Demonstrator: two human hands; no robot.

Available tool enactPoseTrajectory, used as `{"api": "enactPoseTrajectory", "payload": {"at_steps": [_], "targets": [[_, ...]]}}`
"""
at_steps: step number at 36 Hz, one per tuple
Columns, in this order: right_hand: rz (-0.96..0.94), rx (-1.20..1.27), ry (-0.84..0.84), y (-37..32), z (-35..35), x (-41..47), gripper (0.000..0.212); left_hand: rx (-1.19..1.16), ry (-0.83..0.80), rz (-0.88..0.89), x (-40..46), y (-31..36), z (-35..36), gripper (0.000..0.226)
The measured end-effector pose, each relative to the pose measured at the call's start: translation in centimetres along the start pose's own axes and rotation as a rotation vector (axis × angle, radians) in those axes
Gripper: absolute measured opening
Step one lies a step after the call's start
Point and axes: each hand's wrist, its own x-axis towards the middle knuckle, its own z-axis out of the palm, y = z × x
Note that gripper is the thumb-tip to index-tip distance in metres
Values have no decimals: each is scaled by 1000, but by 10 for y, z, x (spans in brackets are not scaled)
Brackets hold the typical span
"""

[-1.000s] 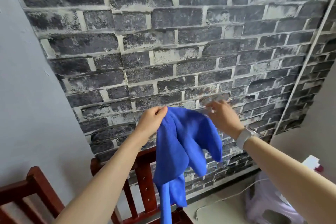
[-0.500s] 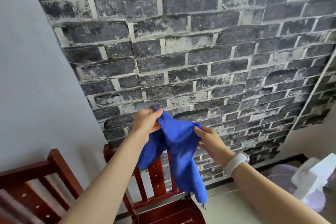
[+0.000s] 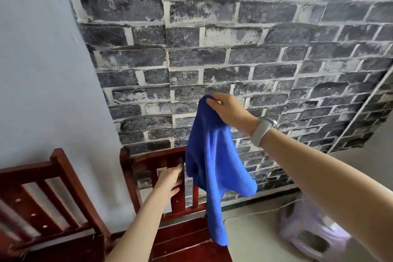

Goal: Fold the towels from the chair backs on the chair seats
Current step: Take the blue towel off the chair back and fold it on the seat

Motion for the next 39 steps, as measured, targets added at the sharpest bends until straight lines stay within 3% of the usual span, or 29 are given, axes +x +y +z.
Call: {"api": "enactPoseTrajectory", "payload": {"at_steps": [4,6,10,12,15,20,24,29,33,39], "targets": [[73,228,77,1,-8,-2,25,-9,-93,-156,0,-31,14,76],[119,338,128,8,-20,-2,23,-66,-190,-206,-1,-36,23,82],[185,294,283,38,-48,-8,28,-339,-290,-148,4,-32,36,40],[228,235,334,60,-61,-16,31,-293,-248,-67,6,-22,37,27],[290,123,368,97,-77,-35,25,-228,-122,13,9,-7,32,27],[450,-135,379,153,-87,-74,36,-5,-55,125,3,15,10,17],[508,-213,361,174,-79,-94,31,182,-35,252,-1,28,0,6],[540,-217,360,187,-71,-104,33,460,90,435,-2,38,-10,40],[572,-235,277,199,-59,-114,33,640,100,548,-5,34,-23,24],[669,-199,99,206,-28,-134,36,571,53,438,-8,6,-42,9]]}}
